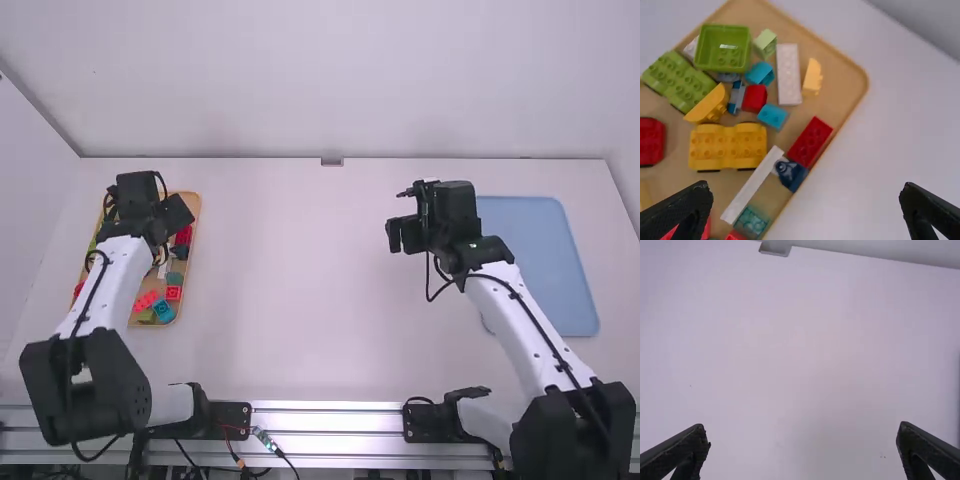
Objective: Assemble lego blocks to make yellow taxi
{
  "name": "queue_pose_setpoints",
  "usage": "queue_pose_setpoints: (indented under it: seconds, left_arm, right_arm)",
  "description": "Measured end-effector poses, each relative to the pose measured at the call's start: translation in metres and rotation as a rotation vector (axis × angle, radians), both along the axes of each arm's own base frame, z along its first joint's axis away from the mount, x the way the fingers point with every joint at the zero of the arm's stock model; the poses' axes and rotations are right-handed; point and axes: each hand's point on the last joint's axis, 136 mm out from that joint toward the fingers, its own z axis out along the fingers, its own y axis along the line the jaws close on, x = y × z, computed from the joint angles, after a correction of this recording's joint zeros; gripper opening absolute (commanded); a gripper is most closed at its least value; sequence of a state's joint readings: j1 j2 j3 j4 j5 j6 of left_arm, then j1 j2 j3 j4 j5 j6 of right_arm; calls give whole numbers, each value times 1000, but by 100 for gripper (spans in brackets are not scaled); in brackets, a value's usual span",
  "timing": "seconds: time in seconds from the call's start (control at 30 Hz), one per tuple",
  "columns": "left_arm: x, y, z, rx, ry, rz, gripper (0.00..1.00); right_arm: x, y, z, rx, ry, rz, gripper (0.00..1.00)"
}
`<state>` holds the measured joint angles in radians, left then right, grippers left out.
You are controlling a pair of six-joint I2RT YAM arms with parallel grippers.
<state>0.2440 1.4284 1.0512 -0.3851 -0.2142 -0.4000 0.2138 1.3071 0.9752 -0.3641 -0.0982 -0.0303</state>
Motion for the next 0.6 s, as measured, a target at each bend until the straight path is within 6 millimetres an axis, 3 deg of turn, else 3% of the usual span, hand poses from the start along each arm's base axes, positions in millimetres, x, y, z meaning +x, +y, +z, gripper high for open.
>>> queue_pose_setpoints:
  seconds: [0.2, 0.6]
  left_arm:
    - [-5, 35, -29, -76, 160, 89, 99]
    - [-32, 101, -54, -190, 196, 242, 99]
  right_arm:
    - [0, -4, -1, 0, 6, -11, 99]
    - [-5, 15, -1, 17, 12, 24, 99]
